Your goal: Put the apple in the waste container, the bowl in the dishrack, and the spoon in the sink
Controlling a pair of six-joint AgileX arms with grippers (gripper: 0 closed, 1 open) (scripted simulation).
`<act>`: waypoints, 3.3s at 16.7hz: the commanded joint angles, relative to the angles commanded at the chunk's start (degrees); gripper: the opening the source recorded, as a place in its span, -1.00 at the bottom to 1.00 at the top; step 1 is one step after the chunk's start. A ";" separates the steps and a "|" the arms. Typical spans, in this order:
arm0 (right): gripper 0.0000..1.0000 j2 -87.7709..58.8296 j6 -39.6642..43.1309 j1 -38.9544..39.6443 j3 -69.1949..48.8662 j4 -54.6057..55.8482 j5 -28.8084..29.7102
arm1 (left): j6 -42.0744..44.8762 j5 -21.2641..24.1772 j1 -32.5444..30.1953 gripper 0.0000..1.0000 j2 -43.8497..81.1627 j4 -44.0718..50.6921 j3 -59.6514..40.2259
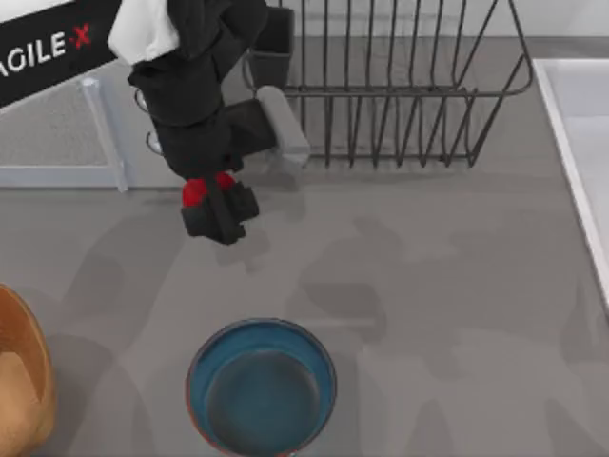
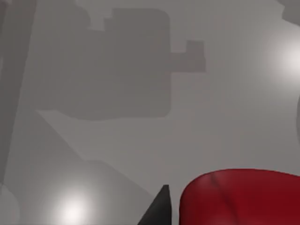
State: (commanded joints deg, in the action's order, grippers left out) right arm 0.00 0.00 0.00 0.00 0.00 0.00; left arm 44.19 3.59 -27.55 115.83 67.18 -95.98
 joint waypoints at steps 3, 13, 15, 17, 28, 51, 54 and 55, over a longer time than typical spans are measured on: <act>1.00 0.00 0.00 0.00 0.00 0.00 0.00 | 3.30 -0.55 1.67 -1.00 -3.13 0.65 2.38; 1.00 0.00 0.00 0.00 0.00 0.00 0.00 | 32.86 -5.67 17.33 -1.00 -32.90 5.90 25.25; 1.00 0.00 0.00 0.00 0.00 0.00 0.00 | 38.55 -6.67 20.42 -1.00 -38.85 6.82 29.84; 1.00 0.00 0.00 0.00 0.00 0.00 0.00 | 42.89 -7.44 22.79 -1.00 -43.47 7.50 33.40; 1.00 0.00 0.00 0.00 0.00 0.00 0.00 | 46.39 -7.81 24.65 -1.00 -46.01 3.45 39.68; 1.00 0.00 0.00 0.00 0.00 0.00 0.00 | 47.77 -7.80 26.29 0.96 -44.03 -8.96 49.97; 1.00 0.00 0.00 0.00 0.00 0.00 0.00 | 47.77 -7.80 26.29 1.00 -44.03 -8.96 49.97; 1.00 0.00 0.00 0.00 0.00 0.00 0.00 | 47.77 -7.80 26.29 1.00 -44.03 -8.96 49.97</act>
State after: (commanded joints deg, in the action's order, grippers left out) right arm 0.00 0.00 0.00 0.00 0.00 0.00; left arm 91.96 -4.21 -1.26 71.80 58.22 -46.01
